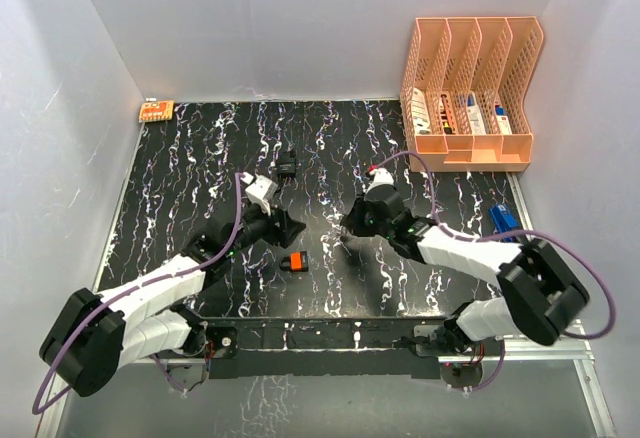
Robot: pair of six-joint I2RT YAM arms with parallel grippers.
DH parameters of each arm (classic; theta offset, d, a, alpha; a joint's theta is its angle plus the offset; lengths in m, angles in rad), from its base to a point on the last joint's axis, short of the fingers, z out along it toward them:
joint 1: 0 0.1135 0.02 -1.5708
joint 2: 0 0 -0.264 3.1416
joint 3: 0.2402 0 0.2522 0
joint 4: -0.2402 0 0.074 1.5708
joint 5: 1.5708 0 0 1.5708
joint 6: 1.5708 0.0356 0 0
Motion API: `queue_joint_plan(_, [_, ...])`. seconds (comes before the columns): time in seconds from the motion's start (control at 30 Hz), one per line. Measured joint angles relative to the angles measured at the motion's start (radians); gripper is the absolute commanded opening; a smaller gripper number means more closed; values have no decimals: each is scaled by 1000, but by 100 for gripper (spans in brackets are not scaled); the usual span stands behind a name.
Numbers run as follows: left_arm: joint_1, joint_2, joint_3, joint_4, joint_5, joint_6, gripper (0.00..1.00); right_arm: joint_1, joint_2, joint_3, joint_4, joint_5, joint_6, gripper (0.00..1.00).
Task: Unlock with the key
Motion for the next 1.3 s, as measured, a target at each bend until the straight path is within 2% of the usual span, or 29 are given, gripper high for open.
queue_joint_plan(0.17, [0, 24, -15, 46, 37, -4, 62, -16, -123, -48, 115, -37, -83, 0])
queue_joint_plan(0.43, [0, 93, -32, 159, 116, -31, 62, -21, -193, -86, 176, -80, -153, 0])
queue_joint_plan(1.0, [0, 286, -66, 485, 331, -150, 57, -40, -270, -200, 349, -181, -158, 0])
queue_joint_plan(1.3, [0, 311, -64, 503, 329, -146, 52, -50, -270, -211, 407, -243, -134, 0])
